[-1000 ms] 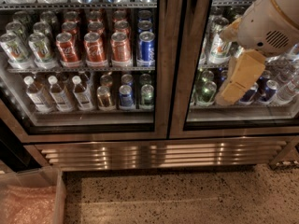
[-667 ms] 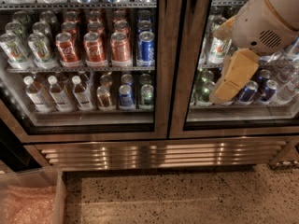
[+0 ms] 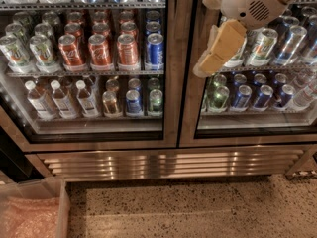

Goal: Open left fridge door

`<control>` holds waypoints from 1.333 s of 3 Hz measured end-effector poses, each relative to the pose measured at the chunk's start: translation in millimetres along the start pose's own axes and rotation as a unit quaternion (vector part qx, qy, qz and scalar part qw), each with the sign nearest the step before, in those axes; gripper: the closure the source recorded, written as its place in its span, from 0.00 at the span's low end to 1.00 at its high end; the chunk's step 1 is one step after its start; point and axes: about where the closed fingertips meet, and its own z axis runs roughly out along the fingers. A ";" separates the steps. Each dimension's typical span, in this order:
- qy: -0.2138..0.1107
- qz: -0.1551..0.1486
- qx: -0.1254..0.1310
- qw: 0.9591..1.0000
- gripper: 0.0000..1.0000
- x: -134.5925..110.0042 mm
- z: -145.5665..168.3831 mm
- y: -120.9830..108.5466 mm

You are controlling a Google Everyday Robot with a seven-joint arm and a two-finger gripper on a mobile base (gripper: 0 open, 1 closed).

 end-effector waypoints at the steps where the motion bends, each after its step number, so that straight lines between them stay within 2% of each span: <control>1: -0.004 -0.015 -0.001 1.000 0.00 -6.5 6.4 -8.6; 2: -0.009 -0.037 -0.002 0.999 0.00 -15.8 15.5 -21.1; 3: -0.006 -0.040 0.020 0.999 0.00 -17.6 17.4 -45.4; 4: -0.007 -0.040 0.022 0.999 0.00 -18.0 18.8 -47.6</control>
Offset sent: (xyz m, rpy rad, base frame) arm 0.0380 0.0214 0.0060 -0.0129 -0.0607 0.0889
